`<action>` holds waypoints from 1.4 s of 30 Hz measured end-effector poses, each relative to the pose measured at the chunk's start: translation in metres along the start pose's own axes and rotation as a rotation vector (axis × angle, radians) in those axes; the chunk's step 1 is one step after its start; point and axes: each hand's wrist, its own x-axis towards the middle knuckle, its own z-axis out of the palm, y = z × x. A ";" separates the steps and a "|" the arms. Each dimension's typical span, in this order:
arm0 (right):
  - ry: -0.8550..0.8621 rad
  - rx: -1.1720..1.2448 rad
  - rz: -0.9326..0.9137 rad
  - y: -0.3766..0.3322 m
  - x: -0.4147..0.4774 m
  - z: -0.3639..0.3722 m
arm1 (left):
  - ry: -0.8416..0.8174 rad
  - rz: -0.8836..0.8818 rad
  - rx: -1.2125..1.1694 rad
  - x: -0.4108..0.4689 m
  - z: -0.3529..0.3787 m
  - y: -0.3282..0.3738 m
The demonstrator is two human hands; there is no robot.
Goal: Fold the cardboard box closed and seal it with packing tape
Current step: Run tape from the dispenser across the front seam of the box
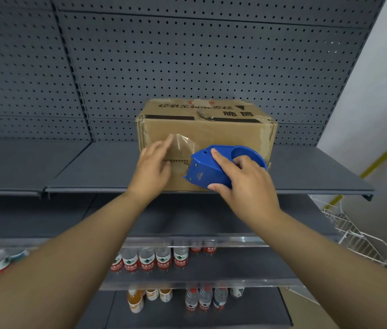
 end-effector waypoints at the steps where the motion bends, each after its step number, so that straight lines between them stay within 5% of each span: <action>1: -0.009 -0.004 -0.001 -0.001 0.000 0.000 | 0.008 -0.127 -0.193 0.001 -0.001 0.007; 3: -0.038 -0.015 -0.001 -0.002 0.001 -0.003 | 0.042 -0.330 -0.594 0.004 -0.003 0.018; 6: -0.068 -0.029 -0.005 -0.004 0.005 -0.007 | 0.137 -0.449 -0.792 0.007 -0.004 0.027; 27: -0.157 -0.183 -0.077 -0.041 0.026 -0.010 | 0.427 -0.557 -0.631 -0.009 -0.006 -0.006; 42: -0.191 -0.194 -0.096 -0.053 0.038 -0.010 | 0.388 -0.568 -0.755 -0.013 -0.010 -0.021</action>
